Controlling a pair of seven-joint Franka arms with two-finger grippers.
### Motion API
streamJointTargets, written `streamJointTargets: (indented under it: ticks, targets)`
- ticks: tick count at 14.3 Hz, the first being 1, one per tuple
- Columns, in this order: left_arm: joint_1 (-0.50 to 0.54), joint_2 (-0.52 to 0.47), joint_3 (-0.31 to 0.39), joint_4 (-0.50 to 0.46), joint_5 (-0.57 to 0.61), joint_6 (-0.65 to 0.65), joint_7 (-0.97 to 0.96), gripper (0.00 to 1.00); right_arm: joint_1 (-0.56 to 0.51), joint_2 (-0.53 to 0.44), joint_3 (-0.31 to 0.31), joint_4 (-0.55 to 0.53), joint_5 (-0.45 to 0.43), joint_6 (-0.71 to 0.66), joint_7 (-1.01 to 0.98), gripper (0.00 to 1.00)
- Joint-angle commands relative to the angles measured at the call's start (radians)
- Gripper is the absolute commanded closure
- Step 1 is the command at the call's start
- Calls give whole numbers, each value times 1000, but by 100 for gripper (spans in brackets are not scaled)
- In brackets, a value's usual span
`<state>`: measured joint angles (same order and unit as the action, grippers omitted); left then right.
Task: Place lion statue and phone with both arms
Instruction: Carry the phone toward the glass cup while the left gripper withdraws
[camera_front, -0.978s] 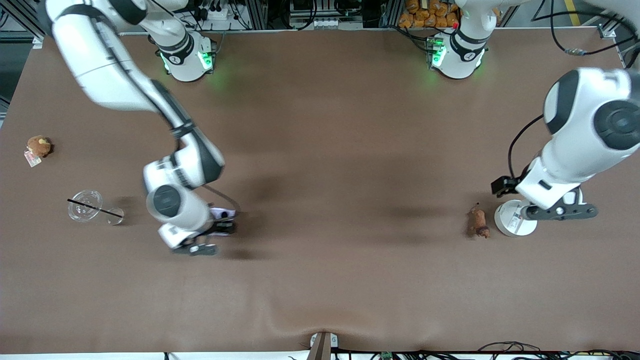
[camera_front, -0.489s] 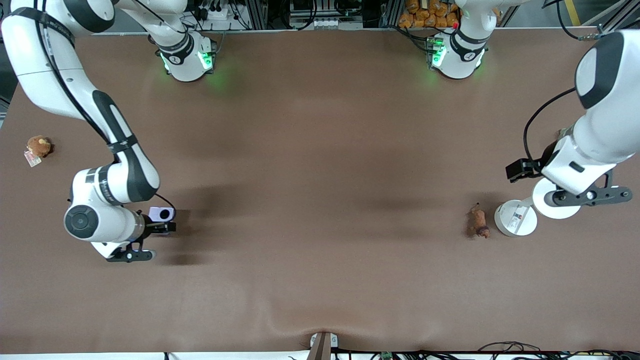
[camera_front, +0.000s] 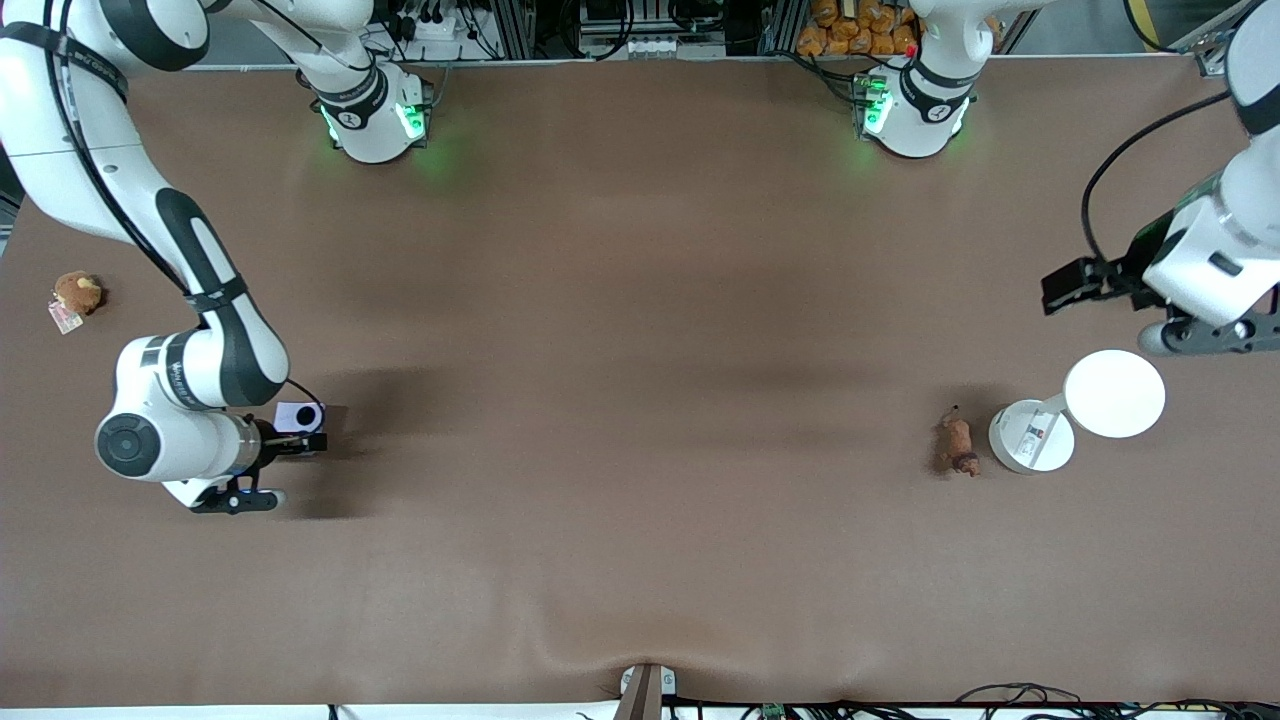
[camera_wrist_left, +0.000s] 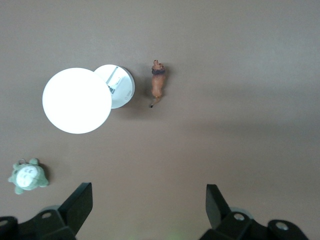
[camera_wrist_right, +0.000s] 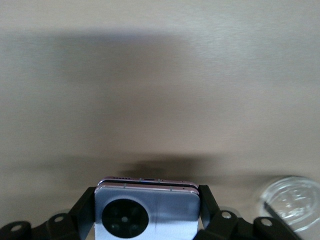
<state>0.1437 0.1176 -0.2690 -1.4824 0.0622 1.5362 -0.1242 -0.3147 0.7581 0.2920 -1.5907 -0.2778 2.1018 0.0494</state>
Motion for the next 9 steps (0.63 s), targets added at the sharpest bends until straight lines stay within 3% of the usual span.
streamJointTargets:
  ticks: [1, 6, 8, 9]
  targets:
    - [56, -30, -4, -1, -19, -21, 112, 0, -23, 10, 22, 3, 14, 20, -17, 78]
    - [51, -42, -10, 20, -18, -21, 74, 0, 2, 33, 21, 5, 65, 75, -6, 76]
    - [5, -64, 8, 11, -19, -21, 67, 0, 12, 33, 21, -2, 65, 89, 21, 72]
    - [-74, -85, 70, -8, -16, -21, 49, 0, 15, 33, 19, -5, 65, 90, 30, 61]
